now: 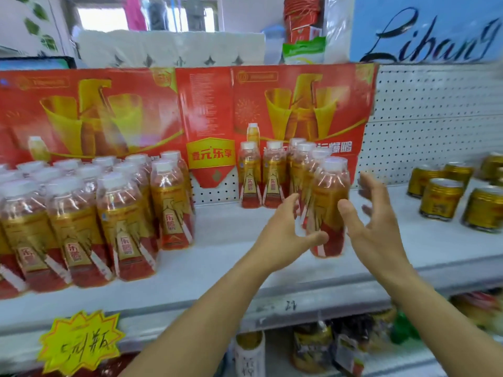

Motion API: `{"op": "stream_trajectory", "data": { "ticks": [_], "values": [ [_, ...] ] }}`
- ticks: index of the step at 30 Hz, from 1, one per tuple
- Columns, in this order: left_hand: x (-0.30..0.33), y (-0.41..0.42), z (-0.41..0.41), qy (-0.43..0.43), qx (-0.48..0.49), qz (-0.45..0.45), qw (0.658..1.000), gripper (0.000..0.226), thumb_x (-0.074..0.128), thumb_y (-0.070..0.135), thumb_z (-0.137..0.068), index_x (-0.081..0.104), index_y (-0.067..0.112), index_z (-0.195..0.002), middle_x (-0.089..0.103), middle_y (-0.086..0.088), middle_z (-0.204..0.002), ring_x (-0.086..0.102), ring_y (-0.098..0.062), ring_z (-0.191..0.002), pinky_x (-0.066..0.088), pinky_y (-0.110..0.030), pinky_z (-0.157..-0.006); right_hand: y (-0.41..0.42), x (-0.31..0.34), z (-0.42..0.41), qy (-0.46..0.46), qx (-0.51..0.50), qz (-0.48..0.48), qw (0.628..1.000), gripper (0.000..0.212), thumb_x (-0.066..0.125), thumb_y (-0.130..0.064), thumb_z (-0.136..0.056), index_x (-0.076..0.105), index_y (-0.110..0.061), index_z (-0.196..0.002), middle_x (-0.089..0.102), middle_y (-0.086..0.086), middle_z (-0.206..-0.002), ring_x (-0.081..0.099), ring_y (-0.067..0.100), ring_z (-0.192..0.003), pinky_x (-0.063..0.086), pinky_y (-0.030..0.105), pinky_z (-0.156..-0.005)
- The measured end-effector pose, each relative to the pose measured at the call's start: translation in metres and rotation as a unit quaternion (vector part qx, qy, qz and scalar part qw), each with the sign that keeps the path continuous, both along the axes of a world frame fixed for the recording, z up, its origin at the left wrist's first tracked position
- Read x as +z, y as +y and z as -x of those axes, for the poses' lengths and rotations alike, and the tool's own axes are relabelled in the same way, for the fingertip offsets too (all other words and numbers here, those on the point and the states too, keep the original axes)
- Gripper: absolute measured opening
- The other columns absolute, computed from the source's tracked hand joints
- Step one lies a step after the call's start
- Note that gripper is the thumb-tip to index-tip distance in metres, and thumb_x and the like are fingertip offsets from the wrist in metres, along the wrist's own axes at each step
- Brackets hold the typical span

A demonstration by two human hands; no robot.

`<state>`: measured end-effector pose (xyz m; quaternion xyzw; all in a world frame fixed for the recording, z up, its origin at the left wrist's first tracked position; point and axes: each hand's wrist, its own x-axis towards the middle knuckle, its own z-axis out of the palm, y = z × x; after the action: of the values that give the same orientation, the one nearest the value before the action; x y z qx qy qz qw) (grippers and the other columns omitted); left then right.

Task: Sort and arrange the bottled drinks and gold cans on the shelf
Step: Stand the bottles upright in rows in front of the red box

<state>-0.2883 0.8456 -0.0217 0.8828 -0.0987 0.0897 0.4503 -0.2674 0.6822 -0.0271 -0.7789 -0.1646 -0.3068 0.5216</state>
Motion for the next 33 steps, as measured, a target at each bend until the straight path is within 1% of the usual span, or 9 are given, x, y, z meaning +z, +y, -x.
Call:
{"op": "stream_trajectory", "data": {
  "ticks": [3,6,10,15,19,23,27,30,33],
  "values": [
    [-0.009,-0.024,-0.021,0.016,0.003,0.073,0.997,0.084,0.082,0.029,-0.076,0.033,0.027,-0.143,0.053,0.009,-0.133,0.050,-0.005,-0.116,0.041,-0.028,-0.101,-0.015,-0.007,-0.008,0.125,0.079,-0.013,0.989,0.044,0.050,-0.028,-0.099,0.039,-0.029,-0.142,0.055,-0.008,-0.125,0.056,0.006,-0.112,0.048,0.043,-0.100],
    [-0.016,-0.034,-0.035,0.022,0.015,0.104,0.994,0.074,0.084,0.019,-0.074,0.043,0.025,-0.135,0.060,0.009,-0.118,0.057,-0.008,-0.107,0.047,-0.027,-0.096,-0.021,-0.011,-0.011,0.141,0.114,-0.002,0.983,0.033,0.048,-0.027,-0.100,0.046,-0.034,-0.133,0.059,-0.014,-0.119,0.059,0.006,-0.109,0.050,0.040,-0.098],
    [-0.023,-0.034,-0.040,-0.001,0.062,0.107,0.992,0.076,0.089,0.032,-0.060,0.047,0.028,-0.124,0.062,0.008,-0.115,0.060,-0.007,-0.103,0.051,-0.028,-0.089,-0.019,-0.010,-0.018,0.157,0.144,0.014,0.977,0.042,0.061,-0.030,-0.093,0.048,-0.027,-0.134,0.062,-0.013,-0.118,0.061,0.006,-0.108,0.052,0.036,-0.095],
    [-0.021,-0.023,-0.024,-0.013,0.117,0.058,0.991,0.079,0.090,0.039,-0.055,0.044,0.035,-0.120,0.057,0.009,-0.117,0.058,-0.010,-0.105,0.054,-0.034,-0.090,0.003,-0.010,-0.021,0.161,0.146,0.061,0.974,0.065,0.077,-0.035,-0.079,0.041,-0.028,-0.133,0.056,-0.018,-0.111,0.056,-0.001,-0.098,0.044,0.009,-0.073],
    [-0.013,0.012,0.014,-0.044,0.132,-0.094,0.986,0.080,0.081,0.039,-0.074,0.037,0.030,-0.140,0.045,0.009,-0.135,0.046,-0.010,-0.123,0.042,-0.028,-0.100,0.022,-0.011,-0.022,0.155,0.156,0.054,0.974,0.069,0.079,-0.032,-0.077,0.039,-0.025,-0.132,0.055,-0.014,-0.113,0.057,0.004,-0.101,0.042,0.009,-0.069],
    [-0.007,0.065,0.058,-0.157,0.209,-0.237,0.936,0.071,0.069,0.043,-0.084,0.036,0.025,-0.145,0.038,0.007,-0.144,0.031,-0.010,-0.133,0.026,-0.031,-0.115,0.050,-0.010,-0.014,0.166,0.191,0.052,0.966,0.064,0.079,-0.026,-0.078,0.040,-0.023,-0.128,0.054,-0.020,-0.106,0.055,-0.004,-0.092,0.044,0.010,-0.068],
    [0.017,0.140,0.085,-0.279,0.336,-0.312,0.843,0.073,0.074,0.031,-0.081,0.041,0.013,-0.143,0.037,-0.006,-0.149,0.027,-0.025,-0.138,0.022,-0.046,-0.117,0.087,-0.004,-0.002,0.176,0.224,0.094,0.954,0.058,0.079,-0.028,-0.079,0.041,-0.025,-0.123,0.055,-0.021,-0.103,0.055,-0.006,-0.089,0.048,0.012,-0.069],
    [0.042,0.190,0.099,-0.252,0.405,-0.335,0.813,0.078,0.071,0.036,-0.083,0.034,0.011,-0.147,0.032,-0.010,-0.153,0.024,-0.030,-0.141,0.020,-0.052,-0.116,0.120,0.002,0.009,0.164,0.234,0.120,0.951,0.056,0.077,-0.029,-0.080,0.044,-0.026,-0.125,0.054,-0.013,-0.110,0.055,0.001,-0.096,0.040,0.007,-0.062],
    [0.052,0.218,0.100,-0.185,0.370,-0.427,0.804,0.085,0.064,0.053,-0.084,0.028,0.014,-0.150,0.030,-0.006,-0.155,0.026,-0.027,-0.143,0.010,-0.050,-0.119,0.150,0.006,0.017,0.163,0.262,0.137,0.941,0.049,0.076,-0.029,-0.082,0.049,-0.027,-0.123,0.055,-0.019,-0.099,0.055,-0.005,-0.086,0.040,0.008,-0.058]
  ]
}}
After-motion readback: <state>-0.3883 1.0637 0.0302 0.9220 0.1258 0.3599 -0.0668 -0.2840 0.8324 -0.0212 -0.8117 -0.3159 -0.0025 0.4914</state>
